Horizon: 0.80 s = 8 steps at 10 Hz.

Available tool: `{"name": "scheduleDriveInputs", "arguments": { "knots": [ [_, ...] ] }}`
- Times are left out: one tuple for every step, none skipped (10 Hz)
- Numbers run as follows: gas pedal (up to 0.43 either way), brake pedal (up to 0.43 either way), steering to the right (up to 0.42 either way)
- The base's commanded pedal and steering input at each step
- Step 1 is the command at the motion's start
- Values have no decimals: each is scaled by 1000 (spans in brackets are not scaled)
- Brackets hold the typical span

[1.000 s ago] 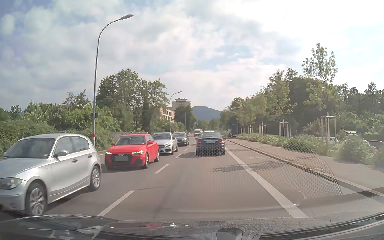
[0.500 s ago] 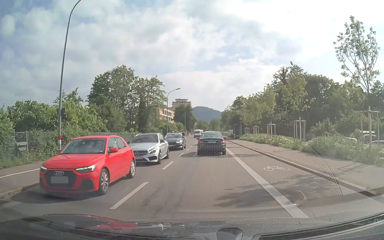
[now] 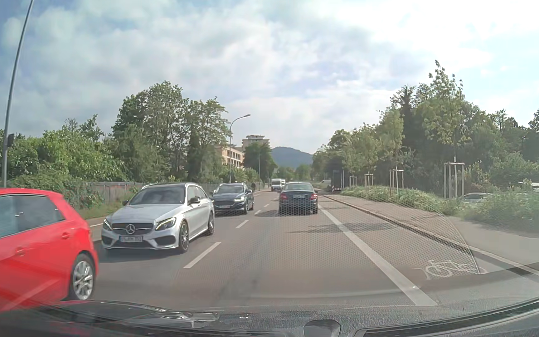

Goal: Follow the waypoints while adhering to traffic rules and regulations

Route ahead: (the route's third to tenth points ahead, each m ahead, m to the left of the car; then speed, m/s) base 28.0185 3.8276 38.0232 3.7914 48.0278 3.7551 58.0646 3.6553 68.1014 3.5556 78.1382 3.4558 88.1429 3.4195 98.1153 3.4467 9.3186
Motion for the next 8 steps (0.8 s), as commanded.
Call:
{"name": "scheduleDriveInputs", "arguments": {
  "knots": [
    [118, 0, -2],
    [118, 0, 0],
    [118, 0, 0],
    [118, 0, 0],
    [118, 0, 0],
    [118, 0, 0],
    [118, 0, 0],
    [118, 0, 1]
  ]
}}
